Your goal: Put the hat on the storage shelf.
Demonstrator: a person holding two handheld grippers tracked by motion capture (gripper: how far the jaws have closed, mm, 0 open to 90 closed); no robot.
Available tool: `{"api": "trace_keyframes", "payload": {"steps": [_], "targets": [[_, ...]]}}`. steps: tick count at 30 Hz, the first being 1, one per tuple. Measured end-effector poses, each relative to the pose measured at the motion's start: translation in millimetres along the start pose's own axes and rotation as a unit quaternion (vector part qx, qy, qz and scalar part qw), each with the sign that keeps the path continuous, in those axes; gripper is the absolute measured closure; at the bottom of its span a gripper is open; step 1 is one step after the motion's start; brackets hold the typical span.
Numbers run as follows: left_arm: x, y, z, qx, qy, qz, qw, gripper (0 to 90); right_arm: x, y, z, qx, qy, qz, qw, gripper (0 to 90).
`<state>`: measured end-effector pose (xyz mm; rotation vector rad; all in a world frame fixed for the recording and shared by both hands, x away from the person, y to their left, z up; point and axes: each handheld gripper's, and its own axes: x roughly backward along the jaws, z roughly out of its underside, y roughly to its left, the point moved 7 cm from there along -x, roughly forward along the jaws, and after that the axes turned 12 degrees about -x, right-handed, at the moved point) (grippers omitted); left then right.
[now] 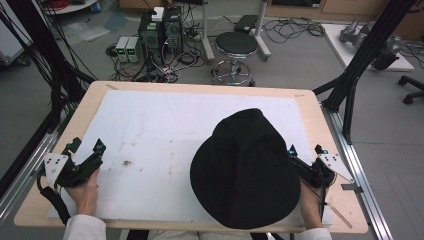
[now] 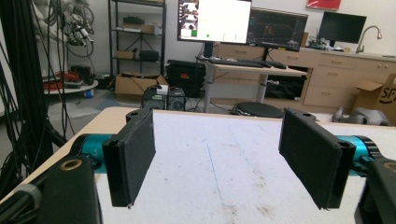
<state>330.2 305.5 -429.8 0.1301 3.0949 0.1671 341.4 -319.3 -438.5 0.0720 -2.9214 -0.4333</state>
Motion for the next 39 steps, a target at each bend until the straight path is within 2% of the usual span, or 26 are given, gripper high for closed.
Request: {"api": "trace_keyframes", "payload": {"steps": [7, 26, 39], "targets": [[0.4, 2.3, 0.6, 0.004, -0.001, -0.001, 1.0000, 27.1, -1.4, -3.7, 6.8, -0.002, 0.008, 0.004, 1.0000, 11.9], [0.4, 2.1, 1.0, 0.002, -0.002, -0.002, 1.0000, 27.2, 2.0, -4.7, 4.7, -0.009, -0.002, 0.005, 0.9999, 11.9], [-0.3, 0.7, 1.6, 0.001, 0.000, 0.000, 1.0000, 27.2, 2.8, -7.2, 5.6, -0.021, 0.002, 0.010, 0.9997, 11.9]]}}
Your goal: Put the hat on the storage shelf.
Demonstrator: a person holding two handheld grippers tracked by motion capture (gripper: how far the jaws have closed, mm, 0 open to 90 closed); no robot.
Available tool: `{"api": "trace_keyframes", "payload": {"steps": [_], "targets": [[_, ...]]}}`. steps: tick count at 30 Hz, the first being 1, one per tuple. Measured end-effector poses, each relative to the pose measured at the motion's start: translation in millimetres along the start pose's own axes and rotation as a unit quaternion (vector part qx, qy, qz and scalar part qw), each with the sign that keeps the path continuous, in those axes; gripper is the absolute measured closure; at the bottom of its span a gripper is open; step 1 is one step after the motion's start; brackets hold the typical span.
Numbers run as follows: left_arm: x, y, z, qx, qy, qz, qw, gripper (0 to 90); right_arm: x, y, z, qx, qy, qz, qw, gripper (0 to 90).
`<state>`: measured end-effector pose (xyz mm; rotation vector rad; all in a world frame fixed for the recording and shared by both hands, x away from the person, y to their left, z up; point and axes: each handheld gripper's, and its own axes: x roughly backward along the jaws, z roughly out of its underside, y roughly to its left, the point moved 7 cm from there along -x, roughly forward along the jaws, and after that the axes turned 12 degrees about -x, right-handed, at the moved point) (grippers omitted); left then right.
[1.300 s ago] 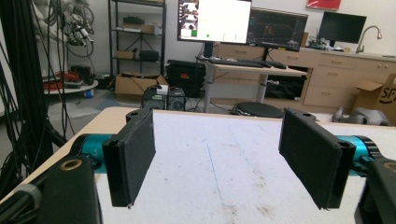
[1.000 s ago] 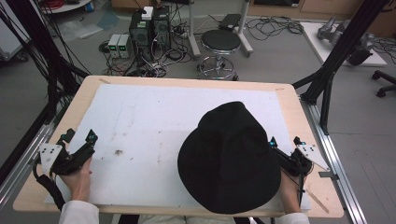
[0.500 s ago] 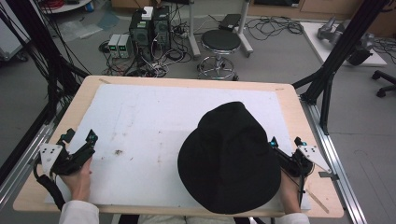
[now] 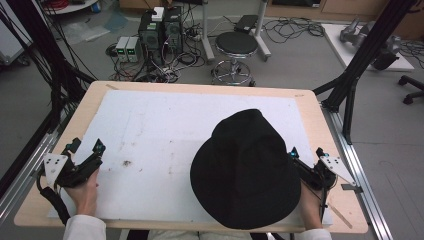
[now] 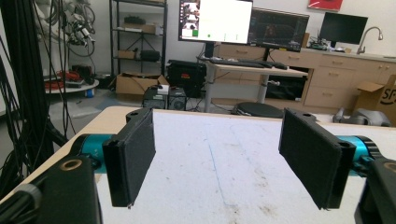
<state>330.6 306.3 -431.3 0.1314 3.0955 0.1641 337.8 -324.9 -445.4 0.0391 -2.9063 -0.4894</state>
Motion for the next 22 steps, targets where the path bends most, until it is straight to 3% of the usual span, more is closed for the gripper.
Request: {"api": "trace_keyframes", "payload": {"steps": [22], "targets": [[-1.5, -0.4, 1.3, 0.003, 0.002, 0.002, 1.0000, 27.2, -1.0, -4.4, 1.1, -0.011, 0.006, 0.003, 0.9999, 11.9]]}}
